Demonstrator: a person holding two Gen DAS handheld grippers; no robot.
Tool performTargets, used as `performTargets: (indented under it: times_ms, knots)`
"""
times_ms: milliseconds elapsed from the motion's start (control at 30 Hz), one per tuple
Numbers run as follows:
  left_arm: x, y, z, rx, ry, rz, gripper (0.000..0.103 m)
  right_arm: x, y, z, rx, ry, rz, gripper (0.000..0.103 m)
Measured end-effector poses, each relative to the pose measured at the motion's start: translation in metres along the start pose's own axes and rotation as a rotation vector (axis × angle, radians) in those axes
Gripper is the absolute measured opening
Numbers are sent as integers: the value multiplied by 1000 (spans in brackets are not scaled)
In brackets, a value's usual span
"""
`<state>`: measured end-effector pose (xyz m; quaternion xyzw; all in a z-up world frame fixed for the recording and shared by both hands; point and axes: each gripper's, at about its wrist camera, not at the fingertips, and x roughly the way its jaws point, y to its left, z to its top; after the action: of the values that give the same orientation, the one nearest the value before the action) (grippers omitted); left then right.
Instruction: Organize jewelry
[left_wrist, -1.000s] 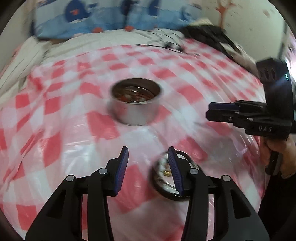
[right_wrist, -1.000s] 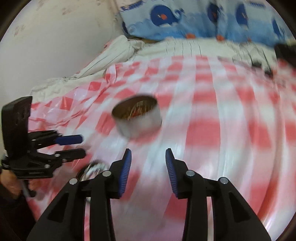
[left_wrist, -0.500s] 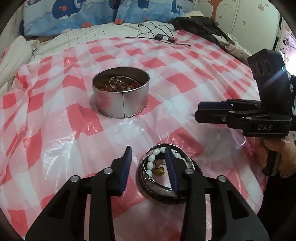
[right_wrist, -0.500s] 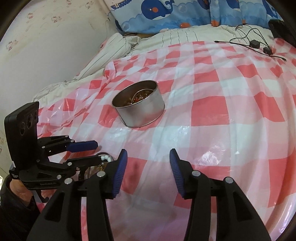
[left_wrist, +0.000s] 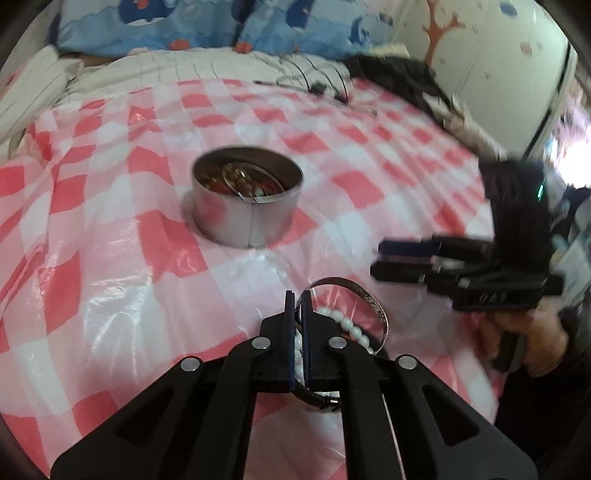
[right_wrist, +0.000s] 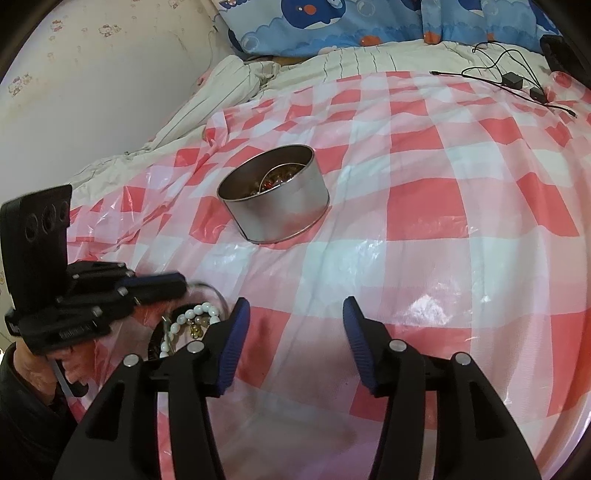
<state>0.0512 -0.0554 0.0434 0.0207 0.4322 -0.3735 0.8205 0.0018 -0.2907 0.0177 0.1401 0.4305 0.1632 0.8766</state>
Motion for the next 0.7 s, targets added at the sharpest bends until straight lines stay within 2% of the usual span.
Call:
performTargets:
  times_ms: [33, 133, 233, 367, 467, 500, 600, 700]
  knots:
    - [-2, 3, 1, -19, -13, -2, 3, 0, 0, 0, 0, 1, 0, 51]
    - [-6, 15, 3, -62, -34, 58, 3, 0, 4, 0, -16, 2, 6, 51]
    - [-2, 23, 3, -91, -28, 131, 3, 0, 17, -1, -67, -1, 64, 51]
    - [5, 27, 2, -66, 10, 226, 3, 7, 44, -6, -180, 21, 119, 51]
    - [12, 26, -1, -46, 45, 254, 3, 17, 61, -11, -262, 43, 92, 47]
    - [14, 25, -2, -40, 54, 259, 3, 22, 65, -12, -285, 54, 70, 44]
    - [20, 24, -3, -18, 73, 279, 4, 31, 72, -15, -325, 77, 34, 22]
    - [22, 25, -3, -24, 80, 278, 5, 28, 70, -14, -320, 62, 43, 9]
